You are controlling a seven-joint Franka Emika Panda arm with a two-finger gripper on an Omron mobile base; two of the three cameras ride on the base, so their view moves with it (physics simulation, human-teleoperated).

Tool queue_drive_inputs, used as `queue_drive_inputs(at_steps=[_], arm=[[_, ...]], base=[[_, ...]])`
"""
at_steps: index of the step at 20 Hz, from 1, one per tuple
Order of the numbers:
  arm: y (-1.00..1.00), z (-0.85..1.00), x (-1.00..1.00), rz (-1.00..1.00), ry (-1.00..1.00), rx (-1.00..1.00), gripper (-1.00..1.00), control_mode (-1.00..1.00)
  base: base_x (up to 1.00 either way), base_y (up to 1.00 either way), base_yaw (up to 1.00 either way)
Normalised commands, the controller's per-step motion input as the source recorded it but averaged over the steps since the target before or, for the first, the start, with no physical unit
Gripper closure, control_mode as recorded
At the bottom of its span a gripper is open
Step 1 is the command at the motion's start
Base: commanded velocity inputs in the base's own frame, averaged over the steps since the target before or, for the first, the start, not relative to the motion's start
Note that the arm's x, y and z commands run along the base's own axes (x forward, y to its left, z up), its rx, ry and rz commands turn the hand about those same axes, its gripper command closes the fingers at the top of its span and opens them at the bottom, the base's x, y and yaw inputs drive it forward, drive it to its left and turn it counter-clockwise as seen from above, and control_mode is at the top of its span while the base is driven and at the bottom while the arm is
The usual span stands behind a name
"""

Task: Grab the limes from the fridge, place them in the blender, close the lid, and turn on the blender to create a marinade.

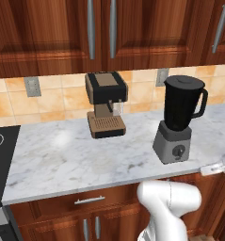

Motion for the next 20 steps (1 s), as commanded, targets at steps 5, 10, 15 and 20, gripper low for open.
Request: queue_drive_inputs(at_steps=[5,10,15,20], arm=[[0.11,-0.47,0.37,0.09,-0.22,0.15,1.00,-1.00],[0.01,-0.12,0.04,0.01,-0.07,0.01,1.00,-1.00],[0.06,-0.04,0.31,-0.06,-0.11,0.00,1.00,-1.00],[0.01,-0.05,0.31,-0.08,-0.22,0.01,1.00,-1.00]], base=[[0.00,0.00,0.00],[0.00,0.00,0.00],[0.00,0.00,0.00],[0.00,0.00,0.00]])
